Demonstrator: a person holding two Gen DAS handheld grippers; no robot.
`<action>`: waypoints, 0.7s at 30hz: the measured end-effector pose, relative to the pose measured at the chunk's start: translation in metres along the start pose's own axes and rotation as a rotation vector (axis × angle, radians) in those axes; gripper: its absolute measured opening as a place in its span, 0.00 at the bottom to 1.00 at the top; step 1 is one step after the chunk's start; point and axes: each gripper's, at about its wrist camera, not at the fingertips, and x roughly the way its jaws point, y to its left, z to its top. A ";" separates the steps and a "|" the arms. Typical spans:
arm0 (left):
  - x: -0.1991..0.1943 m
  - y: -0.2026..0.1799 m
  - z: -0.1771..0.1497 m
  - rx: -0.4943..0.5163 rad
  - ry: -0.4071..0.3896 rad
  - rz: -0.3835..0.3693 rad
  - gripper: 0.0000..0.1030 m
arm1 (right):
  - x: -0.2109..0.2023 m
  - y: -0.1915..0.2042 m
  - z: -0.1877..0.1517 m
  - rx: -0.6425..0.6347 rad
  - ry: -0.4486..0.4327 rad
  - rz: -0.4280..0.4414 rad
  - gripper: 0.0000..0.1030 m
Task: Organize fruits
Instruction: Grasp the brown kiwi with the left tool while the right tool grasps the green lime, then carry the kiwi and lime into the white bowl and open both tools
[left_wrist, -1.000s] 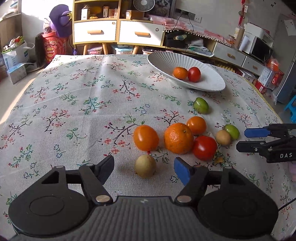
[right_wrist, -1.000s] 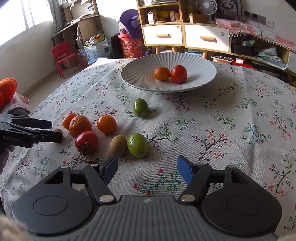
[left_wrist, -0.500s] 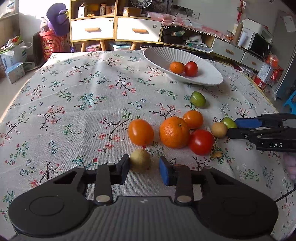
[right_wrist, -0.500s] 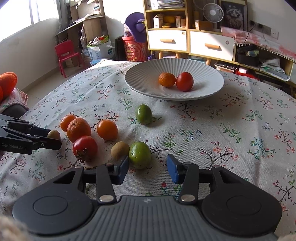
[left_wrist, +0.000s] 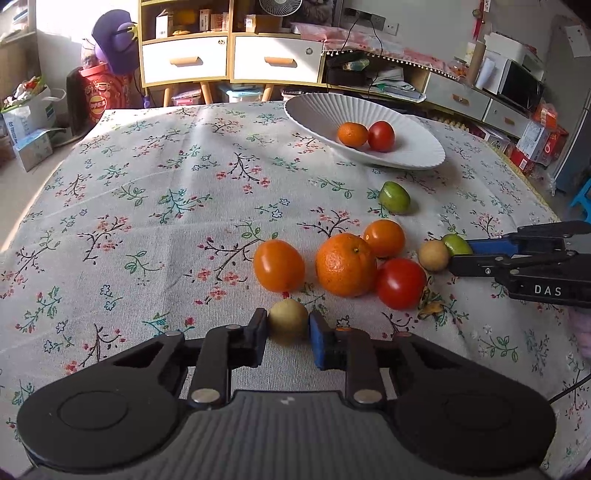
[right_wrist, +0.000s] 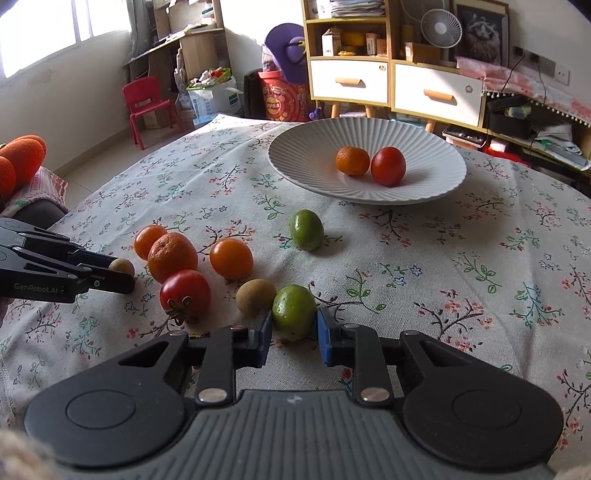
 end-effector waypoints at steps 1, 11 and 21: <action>0.000 0.000 0.000 0.000 -0.001 0.000 0.15 | -0.001 0.000 0.000 0.002 0.001 0.001 0.23; -0.006 -0.007 0.009 0.010 -0.024 -0.007 0.15 | -0.008 0.000 0.008 0.016 -0.017 -0.001 0.23; -0.008 -0.016 0.022 0.018 -0.042 -0.003 0.15 | -0.011 0.003 0.019 0.022 -0.002 -0.035 0.23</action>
